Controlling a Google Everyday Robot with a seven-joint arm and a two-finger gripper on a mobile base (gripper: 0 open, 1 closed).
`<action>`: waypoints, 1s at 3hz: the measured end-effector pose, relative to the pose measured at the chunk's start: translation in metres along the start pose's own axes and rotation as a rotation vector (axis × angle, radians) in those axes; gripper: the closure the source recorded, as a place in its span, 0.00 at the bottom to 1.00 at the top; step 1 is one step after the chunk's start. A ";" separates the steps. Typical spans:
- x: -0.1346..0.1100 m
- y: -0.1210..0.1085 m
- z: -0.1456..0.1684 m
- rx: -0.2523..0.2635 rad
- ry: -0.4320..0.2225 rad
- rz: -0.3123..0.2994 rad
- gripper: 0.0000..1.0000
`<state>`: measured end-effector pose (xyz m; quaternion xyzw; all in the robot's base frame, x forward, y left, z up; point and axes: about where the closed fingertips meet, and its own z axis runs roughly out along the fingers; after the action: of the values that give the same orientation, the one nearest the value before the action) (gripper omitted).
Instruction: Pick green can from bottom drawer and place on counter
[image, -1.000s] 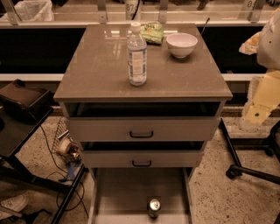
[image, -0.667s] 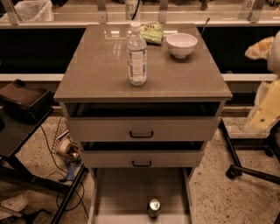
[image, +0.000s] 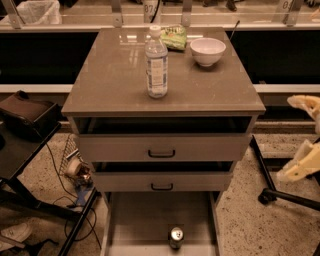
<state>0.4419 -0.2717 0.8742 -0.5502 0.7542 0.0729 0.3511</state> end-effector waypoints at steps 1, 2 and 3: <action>0.043 0.008 0.024 0.014 -0.148 -0.047 0.00; 0.065 0.015 0.030 0.000 -0.166 -0.146 0.00; 0.066 0.017 0.035 -0.004 -0.173 -0.169 0.00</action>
Offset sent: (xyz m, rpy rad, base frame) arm -0.0194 -0.0485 -0.0903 0.0463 -0.1926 0.2533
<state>0.4332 -0.2996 0.8033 -0.6041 0.6719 0.0915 0.4185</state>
